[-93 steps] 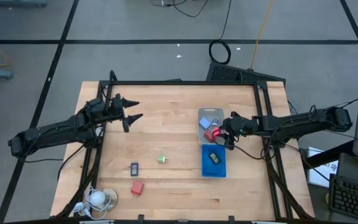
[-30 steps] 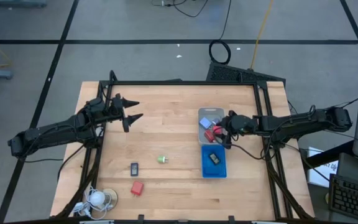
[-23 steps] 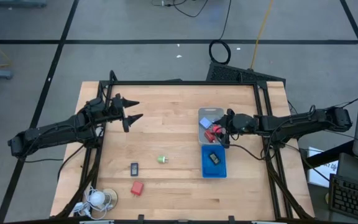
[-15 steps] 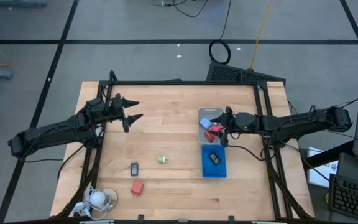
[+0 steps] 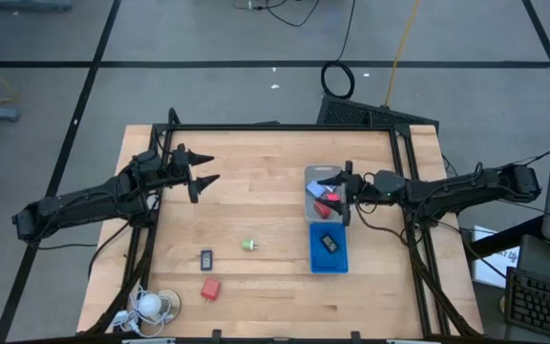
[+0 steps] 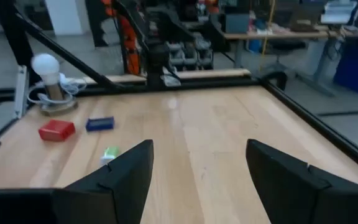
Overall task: Pick & Place Office items
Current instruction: Put the blue digital clock into the blue bin
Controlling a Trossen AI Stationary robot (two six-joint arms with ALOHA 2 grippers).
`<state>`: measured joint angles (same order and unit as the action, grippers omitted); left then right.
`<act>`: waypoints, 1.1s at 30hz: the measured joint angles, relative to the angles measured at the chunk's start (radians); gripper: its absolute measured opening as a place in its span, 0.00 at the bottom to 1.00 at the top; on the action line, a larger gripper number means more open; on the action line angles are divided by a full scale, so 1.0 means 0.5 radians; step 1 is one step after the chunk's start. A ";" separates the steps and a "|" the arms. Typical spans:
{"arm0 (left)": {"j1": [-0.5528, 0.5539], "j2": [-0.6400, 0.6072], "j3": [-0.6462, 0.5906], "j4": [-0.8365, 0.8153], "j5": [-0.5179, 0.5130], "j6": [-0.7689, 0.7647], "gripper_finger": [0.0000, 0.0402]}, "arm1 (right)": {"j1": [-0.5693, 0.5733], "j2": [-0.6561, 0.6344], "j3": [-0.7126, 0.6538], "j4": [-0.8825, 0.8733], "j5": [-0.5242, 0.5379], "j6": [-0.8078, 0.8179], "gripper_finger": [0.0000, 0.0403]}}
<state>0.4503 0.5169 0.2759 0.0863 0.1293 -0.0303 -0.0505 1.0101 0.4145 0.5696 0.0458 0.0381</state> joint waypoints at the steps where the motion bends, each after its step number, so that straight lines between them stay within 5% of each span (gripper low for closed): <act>1: 0.000 0.000 0.000 -0.001 0.000 0.000 0.80 | 0.001 0.000 -0.008 0.031 -0.005 -0.005 0.61; 7: 0.000 0.000 0.000 0.000 0.000 0.000 0.82 | 0.000 0.000 -0.014 0.074 -0.033 -0.045 0.61; 12: -0.001 0.000 -0.001 0.011 0.000 -0.017 0.80 | 0.000 0.000 -0.015 0.182 -0.308 -0.118 0.61; 18: -0.001 0.000 0.005 0.351 0.000 -0.220 0.77 | 0.000 -0.033 -0.016 0.230 -0.462 -0.160 0.61; 33: 0.000 0.000 0.007 0.575 0.002 -0.345 0.81 | -0.002 -0.650 -0.016 -0.268 -0.456 -0.159 0.61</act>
<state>0.4503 0.5167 0.2794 0.3737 0.1303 -0.2031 -0.0513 0.6849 0.4065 0.4355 -0.1822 -0.0415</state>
